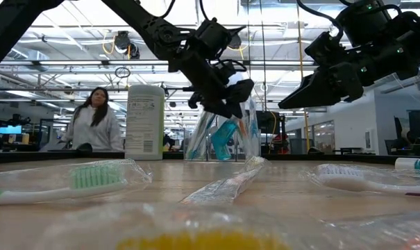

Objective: Pick & Place toothbrushing station
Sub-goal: Put the blue mouthwash into the transparent organizer

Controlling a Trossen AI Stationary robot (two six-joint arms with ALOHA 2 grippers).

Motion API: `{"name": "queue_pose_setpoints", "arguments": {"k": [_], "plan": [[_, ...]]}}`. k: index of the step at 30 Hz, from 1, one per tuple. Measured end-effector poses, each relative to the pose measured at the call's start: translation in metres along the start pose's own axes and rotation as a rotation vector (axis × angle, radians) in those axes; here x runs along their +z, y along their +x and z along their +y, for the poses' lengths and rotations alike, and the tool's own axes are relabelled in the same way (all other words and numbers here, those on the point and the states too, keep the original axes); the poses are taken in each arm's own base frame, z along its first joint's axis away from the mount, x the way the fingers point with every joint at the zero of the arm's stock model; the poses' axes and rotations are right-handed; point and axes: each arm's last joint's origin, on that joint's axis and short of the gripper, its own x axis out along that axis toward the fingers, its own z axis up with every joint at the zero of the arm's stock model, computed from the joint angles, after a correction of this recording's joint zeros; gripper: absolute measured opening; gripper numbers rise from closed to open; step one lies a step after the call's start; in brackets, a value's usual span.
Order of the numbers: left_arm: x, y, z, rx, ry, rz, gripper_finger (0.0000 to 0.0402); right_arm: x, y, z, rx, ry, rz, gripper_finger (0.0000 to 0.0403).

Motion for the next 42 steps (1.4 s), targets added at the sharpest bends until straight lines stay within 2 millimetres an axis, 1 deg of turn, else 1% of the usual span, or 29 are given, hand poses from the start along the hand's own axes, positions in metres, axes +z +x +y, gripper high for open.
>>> {"name": "queue_pose_setpoints", "arguments": {"k": [6, 9, 15, 19, 23, 30, 33, 36, 40, 42], "plan": [[0.0, 0.0, 0.0, 0.0, -0.002, -0.002, 0.0102, 0.0, 0.0, 0.0, 0.0, -0.001, 0.0, 0.0139], [0.0, 0.0, 0.0, 0.001, -0.002, -0.001, 0.0089, 0.0, 0.0, 0.0, 0.0, -0.002, 0.0, 0.0139], [0.0, -0.001, -0.001, -0.001, -0.002, -0.002, 0.0085, 0.0, 0.0, 0.0, 0.0, -0.003, 0.0, 0.0139], [0.002, -0.006, -0.005, 0.0, 0.003, -0.008, 0.0085, 0.0, 0.0, 0.0, 0.0, -0.003, 0.0, 0.0139], [0.006, -0.016, -0.009, 0.019, 0.012, -0.013, 0.0082, 0.0, 0.0, 0.0, 0.0, -0.003, 0.001, 0.0139], [0.012, -0.034, -0.01, 0.036, 0.015, 0.02, 0.007, 0.0, 0.0, 0.0, 0.0, -0.003, 0.0, 0.0139], [0.008, -0.035, -0.01, 0.066, 0.03, 0.045, 0.0057, 0.0, 0.0, 0.0, 0.0, -0.003, 0.001, 0.0139], [0.006, -0.034, -0.01, 0.059, 0.037, 0.065, 0.0043, 0.0, 0.0, 0.0, 0.0, -0.001, 0.001, 0.0139], [0.007, -0.034, -0.01, 0.053, 0.054, 0.055, 0.0027, 0.0, 0.0, 0.0, 0.0, 0.0, 0.0, 0.0139], [0.009, -0.034, -0.012, 0.024, 0.1, 0.04, 0.0024, 0.0, 0.0, 0.0, 0.0, -0.001, 0.0, 0.0139]]}}
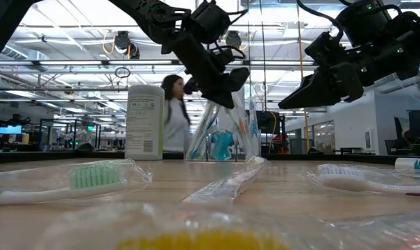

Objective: Pick & Place toothbrushing station
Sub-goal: Put the blue mouthwash into the transparent organizer

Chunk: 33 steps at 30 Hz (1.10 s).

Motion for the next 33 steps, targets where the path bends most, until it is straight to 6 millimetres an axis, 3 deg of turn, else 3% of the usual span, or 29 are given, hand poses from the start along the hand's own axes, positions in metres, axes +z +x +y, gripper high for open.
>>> {"name": "queue_pose_setpoints", "arguments": {"k": [4, 9, 16, 33], "plan": [[0.002, 0.0, -0.004, -0.166, 0.166, -0.01, 0.0032, 0.0, 0.0, 0.0, 0.0, -0.001, 0.0, 0.0139], [0.004, -0.002, -0.008, -0.196, 0.35, -0.05, 0.008, 0.0, 0.0, 0.0, 0.0, 0.0, 0.0, 0.0139], [0.002, 0.007, 0.003, -0.195, 0.292, -0.022, 0.0161, 0.0, 0.0, 0.0, 0.0, 0.0, -0.001, 0.0139], [-0.002, 0.017, 0.027, -0.128, 0.274, 0.062, 0.017, 0.0, 0.0, 0.0, 0.0, -0.001, -0.001, 0.0139]]}}
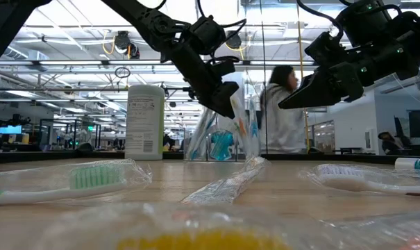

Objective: Pick & Place toothbrushing station
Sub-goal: Put the blue mouthwash into the transparent organizer, then put the violet toothbrush into the transparent organizer

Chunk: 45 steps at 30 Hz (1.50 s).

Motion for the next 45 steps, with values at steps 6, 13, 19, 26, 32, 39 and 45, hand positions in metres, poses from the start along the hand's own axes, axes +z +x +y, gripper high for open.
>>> {"name": "queue_pose_setpoints", "arguments": {"k": [6, 13, 19, 26, 32, 39, 45], "plan": [[-0.005, 0.004, -0.003, -0.027, 0.014, 0.025, 0.017, 0.0, 0.0, 0.0, 0.0, 0.0, 0.0, 0.0139], [-0.008, 0.004, -0.005, 0.049, 0.085, 0.061, 0.017, 0.0, 0.0, 0.0, 0.0, -0.001, 0.0, 0.0139], [-0.012, 0.002, -0.007, 0.046, 0.101, 0.109, 0.017, 0.0, 0.0, 0.0, 0.0, -0.001, 0.0, 0.0139], [-0.014, 0.0, -0.01, 0.131, 0.125, 0.148, 0.017, 0.0, 0.0, 0.0, 0.0, -0.001, 0.0, 0.0139], [-0.013, -0.012, -0.014, 0.176, 0.163, 0.19, 0.017, 0.0, 0.0, 0.0, 0.0, -0.001, 0.0, 0.0139], [-0.011, -0.022, -0.014, 0.202, 0.177, 0.199, 0.017, 0.0, 0.0, 0.0, 0.0, 0.0, 0.001, 0.0139], [-0.011, -0.021, -0.013, 0.209, 0.173, 0.194, 0.017, 0.0, 0.0, 0.0, 0.0, 0.0, 0.0, 0.0139]]}}
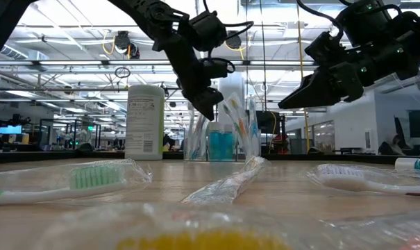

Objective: Pick & Place toothbrushing station
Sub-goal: Put the violet toothbrush into the transparent organizer

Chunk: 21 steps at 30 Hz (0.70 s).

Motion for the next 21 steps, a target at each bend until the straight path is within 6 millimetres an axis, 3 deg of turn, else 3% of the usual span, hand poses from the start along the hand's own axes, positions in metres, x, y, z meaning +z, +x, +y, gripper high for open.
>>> {"name": "queue_pose_setpoints", "arguments": {"k": [11, 15, 21], "plan": [[0.014, -0.012, -0.001, 0.004, -0.057, -0.115, 0.017, 0.0, 0.0, 0.0, 0.0, 0.0, 0.0, 0.0139], [0.02, -0.038, 0.008, -0.007, -0.121, -0.155, 0.017, 0.0, 0.0, 0.0, 0.0, 0.0, 0.001, 0.0139], [0.024, -0.105, 0.027, -0.092, -0.225, -0.236, 0.017, 0.003, 0.0, 0.0, -0.003, 0.006, -0.037, 0.0139]]}}
